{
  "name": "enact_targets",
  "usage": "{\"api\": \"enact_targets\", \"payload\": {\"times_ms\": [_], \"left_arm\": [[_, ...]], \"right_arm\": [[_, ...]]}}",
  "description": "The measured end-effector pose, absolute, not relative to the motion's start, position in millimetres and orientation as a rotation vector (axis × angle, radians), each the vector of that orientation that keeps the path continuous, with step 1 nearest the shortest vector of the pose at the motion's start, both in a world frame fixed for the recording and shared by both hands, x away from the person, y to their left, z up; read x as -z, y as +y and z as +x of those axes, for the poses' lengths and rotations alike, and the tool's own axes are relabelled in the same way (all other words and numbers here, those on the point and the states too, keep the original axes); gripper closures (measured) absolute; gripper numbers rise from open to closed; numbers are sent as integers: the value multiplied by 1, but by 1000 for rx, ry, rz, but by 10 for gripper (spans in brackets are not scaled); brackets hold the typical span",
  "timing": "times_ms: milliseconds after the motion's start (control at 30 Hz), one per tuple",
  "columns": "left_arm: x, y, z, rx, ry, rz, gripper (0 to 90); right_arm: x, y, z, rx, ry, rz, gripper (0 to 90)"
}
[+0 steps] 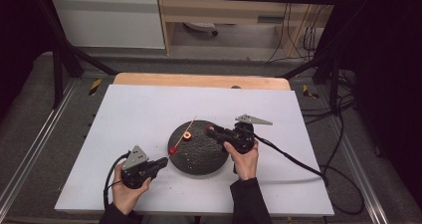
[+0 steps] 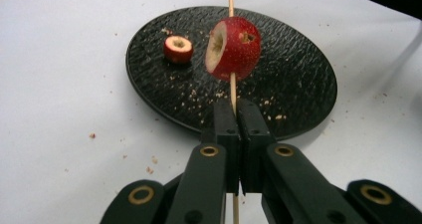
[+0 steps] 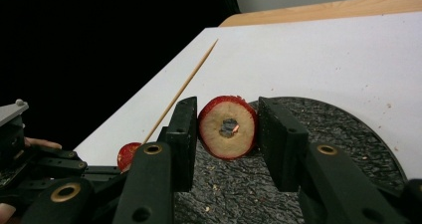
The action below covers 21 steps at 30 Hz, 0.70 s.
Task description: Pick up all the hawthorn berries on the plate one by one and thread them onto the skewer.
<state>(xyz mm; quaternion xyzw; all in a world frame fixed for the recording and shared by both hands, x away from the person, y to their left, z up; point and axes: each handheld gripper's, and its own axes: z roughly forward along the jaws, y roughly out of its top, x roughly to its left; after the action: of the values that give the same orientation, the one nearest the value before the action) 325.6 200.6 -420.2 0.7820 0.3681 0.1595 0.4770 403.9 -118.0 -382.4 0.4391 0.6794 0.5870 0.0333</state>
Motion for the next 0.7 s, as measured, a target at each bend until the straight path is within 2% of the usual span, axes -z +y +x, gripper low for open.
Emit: {"api": "enact_targets", "payload": {"times_ms": [700], "left_arm": [[410, 177, 329, -396, 872, 1884, 884]], "right_arm": [[373, -129, 407, -2025, 1805, 1393, 617]]}}
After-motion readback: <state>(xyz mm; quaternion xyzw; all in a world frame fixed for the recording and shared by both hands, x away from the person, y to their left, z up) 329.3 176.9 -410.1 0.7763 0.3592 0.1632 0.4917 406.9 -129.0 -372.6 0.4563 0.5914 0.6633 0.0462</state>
